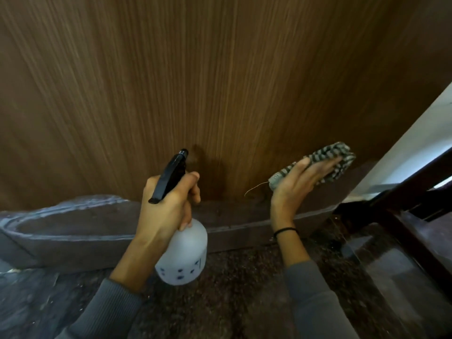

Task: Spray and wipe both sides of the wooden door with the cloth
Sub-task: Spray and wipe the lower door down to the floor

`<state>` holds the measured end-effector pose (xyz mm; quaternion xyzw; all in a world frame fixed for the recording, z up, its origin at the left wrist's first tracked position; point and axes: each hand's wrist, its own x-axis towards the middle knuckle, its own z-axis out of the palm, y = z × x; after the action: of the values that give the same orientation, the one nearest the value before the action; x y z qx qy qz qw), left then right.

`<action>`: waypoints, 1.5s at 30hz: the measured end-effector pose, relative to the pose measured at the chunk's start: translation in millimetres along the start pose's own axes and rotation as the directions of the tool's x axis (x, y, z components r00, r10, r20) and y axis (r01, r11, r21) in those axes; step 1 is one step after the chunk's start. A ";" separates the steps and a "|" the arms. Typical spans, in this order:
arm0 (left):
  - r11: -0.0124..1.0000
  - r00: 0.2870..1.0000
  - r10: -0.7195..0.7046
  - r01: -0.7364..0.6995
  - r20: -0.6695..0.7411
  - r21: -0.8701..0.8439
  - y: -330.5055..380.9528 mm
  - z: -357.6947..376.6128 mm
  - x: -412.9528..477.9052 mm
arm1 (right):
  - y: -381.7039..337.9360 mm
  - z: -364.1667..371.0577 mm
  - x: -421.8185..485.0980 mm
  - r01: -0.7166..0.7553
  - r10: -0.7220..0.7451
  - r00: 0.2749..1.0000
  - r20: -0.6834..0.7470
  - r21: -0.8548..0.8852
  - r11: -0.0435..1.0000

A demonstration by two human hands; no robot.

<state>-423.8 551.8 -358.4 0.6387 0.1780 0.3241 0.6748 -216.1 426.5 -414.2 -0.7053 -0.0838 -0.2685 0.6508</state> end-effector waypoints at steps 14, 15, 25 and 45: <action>0.996 0.996 -0.084 0.083 0.021 0.035 -19.1 6.6 5.2 | 53.9 -7.4 -61.5 0.744 -0.475 0.635 0.609 -0.317 0.588; 0.996 0.996 -0.083 0.082 0.023 0.042 -19.3 5.6 5.5 | 56.8 -12.8 -51.8 0.620 -0.404 0.752 0.522 -0.348 0.703; 0.994 0.991 -0.092 0.087 0.093 0.060 -22.1 24.2 11.2 | 37.0 -3.2 -73.8 0.451 -0.317 0.824 0.469 -0.205 0.869; 0.981 0.922 -0.140 0.080 0.362 0.177 -59.1 142.9 16.9 | 74.3 -53.3 -38.9 0.310 -0.135 0.774 0.618 -0.185 0.933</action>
<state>-305.6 457.9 -395.9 0.7292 0.1077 0.1434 0.6603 -228.5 373.8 -497.6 -0.8220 -0.3292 -0.1180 0.4495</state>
